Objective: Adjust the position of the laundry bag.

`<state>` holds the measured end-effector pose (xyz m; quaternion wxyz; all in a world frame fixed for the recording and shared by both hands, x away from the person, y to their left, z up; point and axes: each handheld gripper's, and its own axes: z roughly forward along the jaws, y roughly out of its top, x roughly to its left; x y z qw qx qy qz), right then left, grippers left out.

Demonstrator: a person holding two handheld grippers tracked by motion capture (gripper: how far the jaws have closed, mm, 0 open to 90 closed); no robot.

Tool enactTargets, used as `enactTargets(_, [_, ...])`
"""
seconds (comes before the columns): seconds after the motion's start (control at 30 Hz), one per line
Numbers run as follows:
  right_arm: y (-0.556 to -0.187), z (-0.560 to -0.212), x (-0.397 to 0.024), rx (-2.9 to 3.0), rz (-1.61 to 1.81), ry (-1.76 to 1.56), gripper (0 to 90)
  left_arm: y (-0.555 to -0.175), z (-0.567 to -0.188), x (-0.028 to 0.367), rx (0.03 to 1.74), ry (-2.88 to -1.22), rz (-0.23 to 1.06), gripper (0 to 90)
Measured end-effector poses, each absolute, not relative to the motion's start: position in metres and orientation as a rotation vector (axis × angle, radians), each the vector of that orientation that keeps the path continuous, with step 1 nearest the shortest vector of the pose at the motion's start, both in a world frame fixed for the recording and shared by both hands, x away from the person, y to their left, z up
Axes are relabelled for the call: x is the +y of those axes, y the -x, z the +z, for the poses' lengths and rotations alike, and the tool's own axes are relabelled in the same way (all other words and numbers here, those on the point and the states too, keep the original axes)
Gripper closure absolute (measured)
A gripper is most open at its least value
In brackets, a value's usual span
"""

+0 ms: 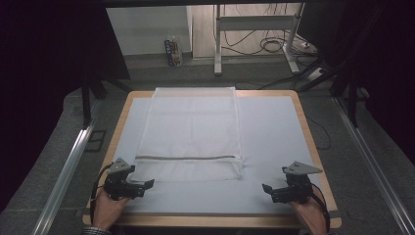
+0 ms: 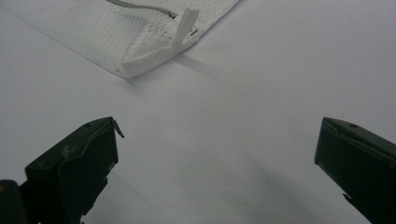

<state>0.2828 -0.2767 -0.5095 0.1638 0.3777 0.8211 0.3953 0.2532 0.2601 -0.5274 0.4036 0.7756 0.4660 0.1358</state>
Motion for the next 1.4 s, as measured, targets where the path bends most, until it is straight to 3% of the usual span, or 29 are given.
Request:
enactTargets(1.23, [-0.319, -0.505, -0.252, 2.357, 1.247, -1.142, 0.0, -0.271, -0.532, 0.270, 1.275, -1.953, 0.452, 5.5])
enactTargets(1.4, [-0.328, -0.501, -0.246, 2.383, 1.222, -1.178, 6.0, -0.282, -0.530, 0.273, 1.307, -1.904, 0.429, 5.6])
